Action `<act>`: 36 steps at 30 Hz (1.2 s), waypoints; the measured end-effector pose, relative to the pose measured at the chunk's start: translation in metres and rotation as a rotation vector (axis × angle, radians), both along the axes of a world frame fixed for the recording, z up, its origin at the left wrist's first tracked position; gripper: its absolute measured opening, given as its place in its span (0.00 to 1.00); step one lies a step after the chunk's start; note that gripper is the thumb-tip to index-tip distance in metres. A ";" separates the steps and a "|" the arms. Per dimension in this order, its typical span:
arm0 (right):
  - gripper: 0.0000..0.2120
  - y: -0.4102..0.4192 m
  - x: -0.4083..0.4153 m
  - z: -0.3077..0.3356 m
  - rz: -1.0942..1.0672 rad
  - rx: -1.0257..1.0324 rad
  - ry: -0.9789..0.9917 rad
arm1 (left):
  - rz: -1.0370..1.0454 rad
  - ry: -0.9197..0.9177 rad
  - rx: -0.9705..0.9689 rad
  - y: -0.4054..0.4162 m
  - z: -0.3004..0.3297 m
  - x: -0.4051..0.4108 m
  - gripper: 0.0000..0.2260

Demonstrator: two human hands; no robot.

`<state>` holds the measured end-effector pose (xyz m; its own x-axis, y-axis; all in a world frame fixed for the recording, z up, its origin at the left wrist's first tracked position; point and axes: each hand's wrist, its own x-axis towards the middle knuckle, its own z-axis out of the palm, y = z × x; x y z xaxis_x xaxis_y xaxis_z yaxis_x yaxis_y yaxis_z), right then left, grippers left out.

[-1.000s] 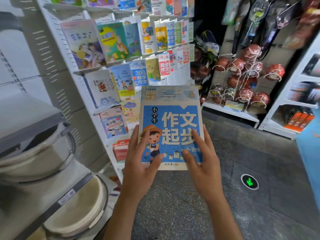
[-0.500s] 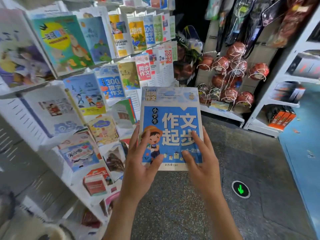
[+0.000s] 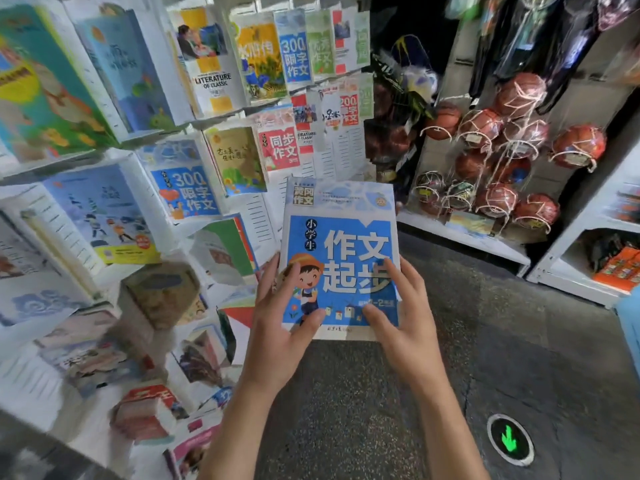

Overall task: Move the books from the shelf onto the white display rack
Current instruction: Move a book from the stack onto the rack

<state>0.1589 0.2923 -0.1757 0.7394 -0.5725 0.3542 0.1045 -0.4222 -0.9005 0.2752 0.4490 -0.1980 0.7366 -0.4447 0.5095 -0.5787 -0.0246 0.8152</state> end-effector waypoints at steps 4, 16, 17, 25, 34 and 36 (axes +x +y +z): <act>0.28 -0.076 0.043 0.005 0.038 -0.014 0.063 | 0.047 0.078 -0.011 -0.062 0.003 0.024 0.29; 0.28 -0.193 0.146 -0.012 0.306 0.051 0.088 | 0.172 0.032 0.031 -0.161 -0.027 0.088 0.32; 0.28 -0.197 0.154 -0.015 0.311 0.044 0.092 | 0.167 0.032 0.026 -0.165 -0.031 0.094 0.32; 0.28 -0.240 0.249 -0.042 0.302 -0.114 0.070 | 0.267 0.117 0.109 -0.209 -0.053 0.182 0.33; 0.26 -0.277 0.355 -0.075 0.382 -0.118 0.074 | 0.426 0.204 0.127 -0.253 -0.082 0.272 0.34; 0.26 -0.282 0.371 -0.085 0.404 -0.102 0.097 | 0.440 0.197 0.125 -0.257 -0.095 0.285 0.34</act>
<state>0.5294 0.0100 -0.2608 0.9296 -0.1958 0.3123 0.1968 -0.4525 -0.8697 0.5601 0.1917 -0.2927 0.9452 -0.1190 0.3040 -0.3265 -0.3363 0.8834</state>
